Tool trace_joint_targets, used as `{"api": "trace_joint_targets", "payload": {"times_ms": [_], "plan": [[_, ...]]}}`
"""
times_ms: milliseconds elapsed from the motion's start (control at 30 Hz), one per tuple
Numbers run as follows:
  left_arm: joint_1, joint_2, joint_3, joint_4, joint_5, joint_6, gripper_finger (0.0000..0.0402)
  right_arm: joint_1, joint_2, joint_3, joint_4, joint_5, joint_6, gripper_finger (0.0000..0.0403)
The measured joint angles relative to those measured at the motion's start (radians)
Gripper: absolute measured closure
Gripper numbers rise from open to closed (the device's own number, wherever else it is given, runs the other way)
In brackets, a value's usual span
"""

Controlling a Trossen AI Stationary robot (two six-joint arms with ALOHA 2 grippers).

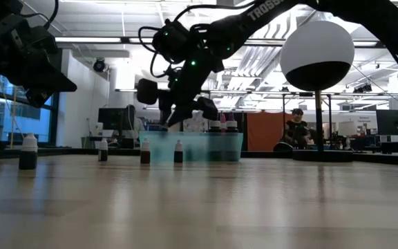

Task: Pick & Place food coloring
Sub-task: Put the small red food coloring into the bin

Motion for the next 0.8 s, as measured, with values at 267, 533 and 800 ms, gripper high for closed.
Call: {"api": "trace_joint_targets", "payload": {"times_ms": [267, 533, 800], "plan": [[0.000, 0.000, 0.000, 0.000, 0.000, 0.000, 0.0401, -0.037, 0.000, -0.020, -0.050, -0.015, 0.088, 0.0352], [0.000, 0.000, 0.000, 0.000, 0.000, 0.000, 0.0401, -0.056, 0.005, -0.022, -0.044, -0.051, 0.094, 0.0352], [0.000, 0.000, 0.000, 0.000, 0.000, 0.000, 0.0401, -0.053, 0.007, -0.023, -0.041, -0.056, 0.097, 0.0352]]}}
